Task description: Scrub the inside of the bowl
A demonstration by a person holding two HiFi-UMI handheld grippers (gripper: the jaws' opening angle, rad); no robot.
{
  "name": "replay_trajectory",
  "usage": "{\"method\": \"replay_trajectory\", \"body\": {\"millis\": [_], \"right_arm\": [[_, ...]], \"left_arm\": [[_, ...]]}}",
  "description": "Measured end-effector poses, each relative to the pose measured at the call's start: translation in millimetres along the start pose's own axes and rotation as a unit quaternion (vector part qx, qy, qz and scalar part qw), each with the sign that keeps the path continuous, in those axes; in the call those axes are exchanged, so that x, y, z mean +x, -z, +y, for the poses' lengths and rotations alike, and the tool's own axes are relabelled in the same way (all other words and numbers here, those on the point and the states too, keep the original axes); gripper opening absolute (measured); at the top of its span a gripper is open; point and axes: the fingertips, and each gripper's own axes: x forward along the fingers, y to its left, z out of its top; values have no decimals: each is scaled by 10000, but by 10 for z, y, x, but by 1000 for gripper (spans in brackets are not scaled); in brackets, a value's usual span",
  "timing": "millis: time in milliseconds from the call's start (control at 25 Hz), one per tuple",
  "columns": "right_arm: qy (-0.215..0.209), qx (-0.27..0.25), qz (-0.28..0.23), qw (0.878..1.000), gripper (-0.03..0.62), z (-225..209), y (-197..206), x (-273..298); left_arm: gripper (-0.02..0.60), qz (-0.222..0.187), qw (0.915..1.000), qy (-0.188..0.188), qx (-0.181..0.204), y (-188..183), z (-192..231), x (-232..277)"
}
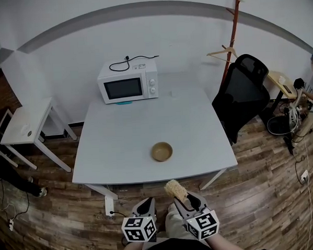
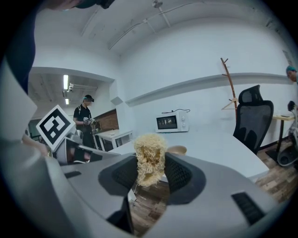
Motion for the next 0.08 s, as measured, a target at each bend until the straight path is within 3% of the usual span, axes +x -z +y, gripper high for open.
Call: {"method": "replay_trajectory", "body": {"millis": [80], "right_arm": [[-24,-11,1,10000,171,13,-6,20]], "left_arm": [[20,3,10000,9,0,-1,0,0]]}}
